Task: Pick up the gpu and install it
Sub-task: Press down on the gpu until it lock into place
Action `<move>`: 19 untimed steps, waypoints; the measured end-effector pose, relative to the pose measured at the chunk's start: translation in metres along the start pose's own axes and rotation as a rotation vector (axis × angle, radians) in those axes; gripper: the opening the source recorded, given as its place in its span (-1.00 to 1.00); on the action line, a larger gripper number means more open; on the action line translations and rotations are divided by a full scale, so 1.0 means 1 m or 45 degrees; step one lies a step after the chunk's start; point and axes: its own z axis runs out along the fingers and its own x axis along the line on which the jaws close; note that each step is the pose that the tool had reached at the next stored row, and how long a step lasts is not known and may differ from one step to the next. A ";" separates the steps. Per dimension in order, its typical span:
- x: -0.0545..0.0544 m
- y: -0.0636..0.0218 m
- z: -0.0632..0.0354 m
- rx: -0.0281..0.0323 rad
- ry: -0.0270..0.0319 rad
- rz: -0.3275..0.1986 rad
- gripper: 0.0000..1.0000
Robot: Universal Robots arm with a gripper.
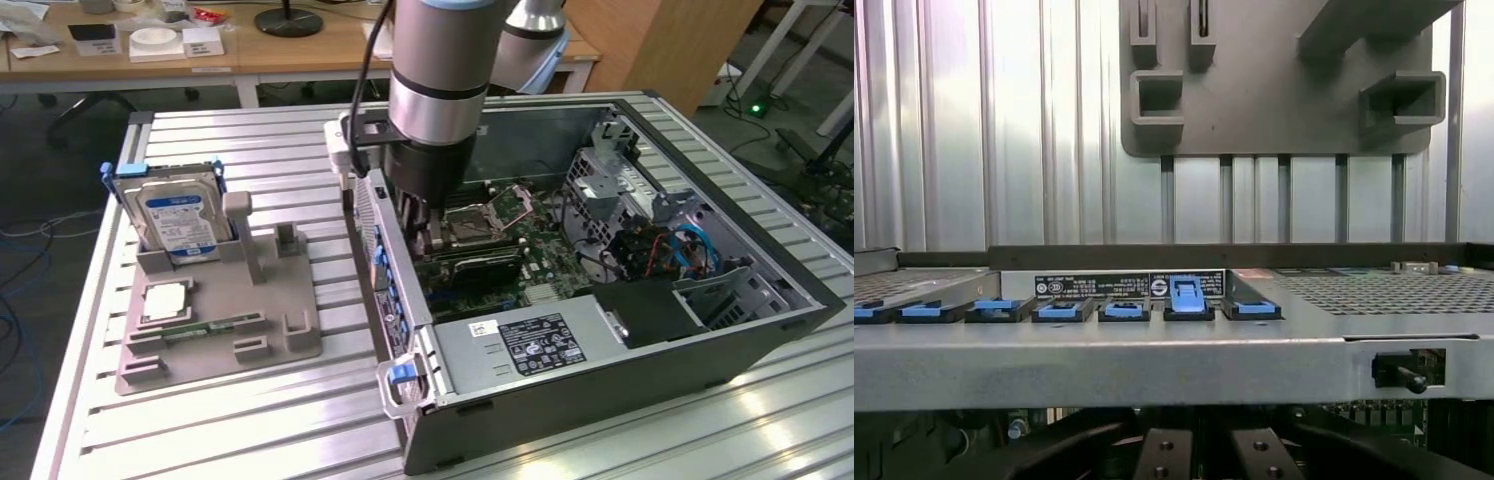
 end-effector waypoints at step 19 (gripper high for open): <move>-0.007 -0.0057 -0.0191 -0.0282 0.0007 0.001 -0.80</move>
